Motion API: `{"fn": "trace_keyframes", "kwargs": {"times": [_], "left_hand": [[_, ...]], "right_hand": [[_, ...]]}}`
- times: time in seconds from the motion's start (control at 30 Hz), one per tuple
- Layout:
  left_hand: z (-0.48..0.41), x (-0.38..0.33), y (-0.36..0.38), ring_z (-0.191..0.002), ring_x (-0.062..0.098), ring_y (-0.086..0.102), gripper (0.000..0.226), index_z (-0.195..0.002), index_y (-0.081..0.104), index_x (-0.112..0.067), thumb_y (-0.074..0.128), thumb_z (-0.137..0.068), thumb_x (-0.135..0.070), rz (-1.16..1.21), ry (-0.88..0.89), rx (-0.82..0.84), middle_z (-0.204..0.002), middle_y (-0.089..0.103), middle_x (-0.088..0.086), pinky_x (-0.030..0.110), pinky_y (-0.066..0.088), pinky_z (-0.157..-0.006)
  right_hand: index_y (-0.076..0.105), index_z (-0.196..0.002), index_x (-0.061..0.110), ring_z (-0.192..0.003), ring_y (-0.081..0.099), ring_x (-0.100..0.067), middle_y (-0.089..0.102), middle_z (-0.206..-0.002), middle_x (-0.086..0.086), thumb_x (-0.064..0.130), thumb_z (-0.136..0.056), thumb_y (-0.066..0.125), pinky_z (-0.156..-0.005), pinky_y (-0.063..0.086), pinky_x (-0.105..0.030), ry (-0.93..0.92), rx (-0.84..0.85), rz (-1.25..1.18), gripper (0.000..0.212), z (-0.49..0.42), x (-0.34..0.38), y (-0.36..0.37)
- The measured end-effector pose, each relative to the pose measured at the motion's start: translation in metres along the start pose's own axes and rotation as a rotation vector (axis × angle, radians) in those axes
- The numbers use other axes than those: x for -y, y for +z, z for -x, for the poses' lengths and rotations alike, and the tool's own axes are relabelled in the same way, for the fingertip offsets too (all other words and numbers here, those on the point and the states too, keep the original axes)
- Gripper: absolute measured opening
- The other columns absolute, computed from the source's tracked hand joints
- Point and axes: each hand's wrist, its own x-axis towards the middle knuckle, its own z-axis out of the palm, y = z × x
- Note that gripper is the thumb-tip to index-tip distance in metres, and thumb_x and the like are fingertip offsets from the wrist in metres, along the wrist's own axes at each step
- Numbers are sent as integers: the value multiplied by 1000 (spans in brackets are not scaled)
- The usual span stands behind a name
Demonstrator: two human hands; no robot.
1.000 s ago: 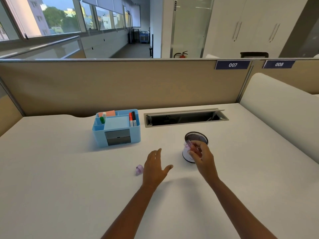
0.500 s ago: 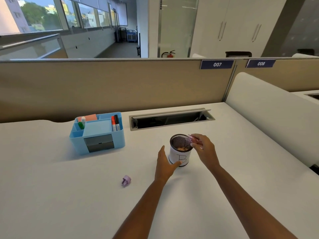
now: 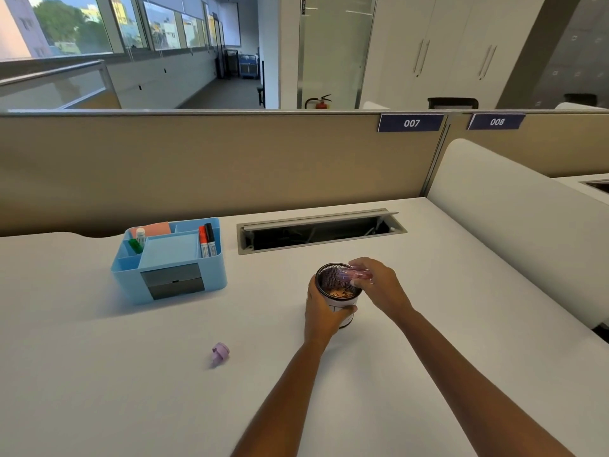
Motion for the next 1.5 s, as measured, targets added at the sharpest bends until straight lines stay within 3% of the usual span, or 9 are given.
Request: {"fn": "trace_keyframes", "kwargs": {"times": [0.13,0.37,0.53,1.17,1.4,1.5], "left_hand": [[-2,4,2,-128,28,39,88,-133,25,-10,80,-66,-18,-51,11,-15,-139,40,13,43,41,-106],[-2,4,1,-127,28,41,88,-133,25,-11,81,-64,-21,-87,20,-20,-138,42,12,45,42,-105],[-3,5,0,-127,29,41,88,-133,26,-10,81,-65,-21,-107,28,-26,-138,42,12,46,41,-106],[-1,0,0,-128,29,39,87,-134,25,-9,79,-67,-21,-157,12,-20,-140,41,13,43,39,-108],[3,2,-6,-127,29,40,85,-133,25,-11,79,-67,-20,-186,-49,9,-140,41,11,46,40,-106],[4,5,-13,-134,30,32,89,-137,19,-12,77,-70,-25,-196,-103,38,-147,31,11,47,33,-110]], "right_hand": [[60,-104,3,-103,56,-29,61,-113,-19,4,-81,64,-75,43,-26,52,-3,23,23,-7,5,-2],[60,-110,2,-107,56,-32,61,-119,-21,3,-83,60,-79,44,-28,107,61,147,28,-18,19,-3],[57,-109,2,-105,57,-31,61,-116,-20,7,-79,67,-86,48,-33,122,19,226,32,-19,26,-7],[59,-108,3,-105,56,-31,61,-118,-18,6,-77,68,-87,50,-34,124,-113,170,32,-10,22,-4],[61,-105,1,-102,58,-31,63,-112,-20,7,-77,68,-70,48,-25,181,-263,-217,29,-2,21,-4],[59,-107,5,-102,56,-28,62,-113,-17,10,-79,67,-78,48,-30,265,-263,-455,30,4,25,0]]}}
